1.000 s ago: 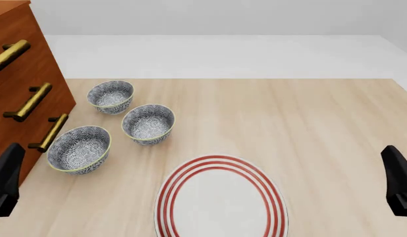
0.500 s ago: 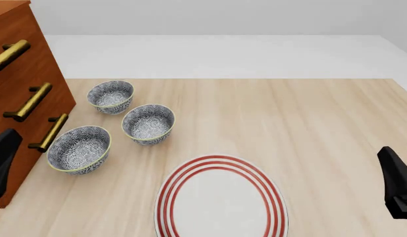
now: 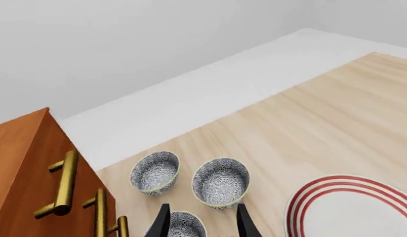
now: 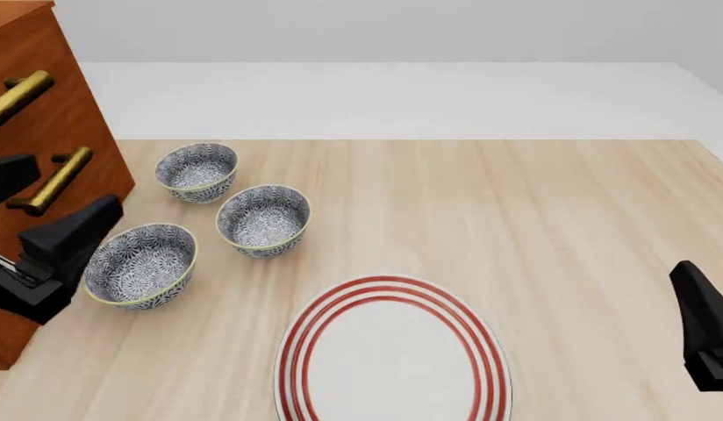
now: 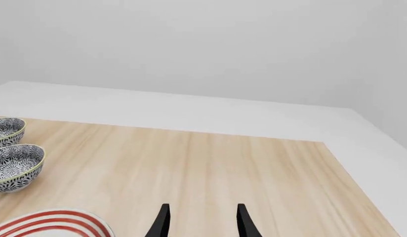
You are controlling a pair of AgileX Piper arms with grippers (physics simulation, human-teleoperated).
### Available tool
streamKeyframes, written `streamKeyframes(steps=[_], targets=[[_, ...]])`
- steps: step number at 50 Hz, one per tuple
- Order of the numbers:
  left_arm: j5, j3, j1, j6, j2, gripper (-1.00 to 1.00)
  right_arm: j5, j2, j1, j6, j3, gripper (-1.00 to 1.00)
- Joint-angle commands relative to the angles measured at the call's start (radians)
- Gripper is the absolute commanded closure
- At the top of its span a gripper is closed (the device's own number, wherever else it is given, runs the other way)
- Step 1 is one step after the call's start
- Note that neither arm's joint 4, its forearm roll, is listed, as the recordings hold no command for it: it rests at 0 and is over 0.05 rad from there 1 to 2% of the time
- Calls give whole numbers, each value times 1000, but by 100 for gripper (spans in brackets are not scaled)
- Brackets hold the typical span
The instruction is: Pick up the bowl and put it in the middle on the plate.
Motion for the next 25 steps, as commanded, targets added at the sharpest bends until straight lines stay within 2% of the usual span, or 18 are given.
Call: streamKeyframes(steps=[1,3,6,8,12,15,19,20,25], targets=[[-109,-19,-75,141,224,-100,3,-6,9,-4,-1,-100],[-91,-52,-99,115,265,-100,4,-4,7,-1,-1,-100],[-100,-63,-122,155,294,-100,13,-9,10,0,-1,-100],[-101,-74,-151,170,324,-100,3,15,6,-23,1,-100],[-116,-89,-140,233,343,-100,11,-10,4,2,-1,-100],[-105,-109,-154,217,402,-100,10,-10,9,-4,-1,-100],[-145,-84,-174,311,474,-100,4,-4,6,0,-1,-100],[-132,-97,-167,289,488,-100,4,-4,6,2,-1,-100],[-139,-113,-182,303,555,-100,3,-5,5,1,-1,-100]])
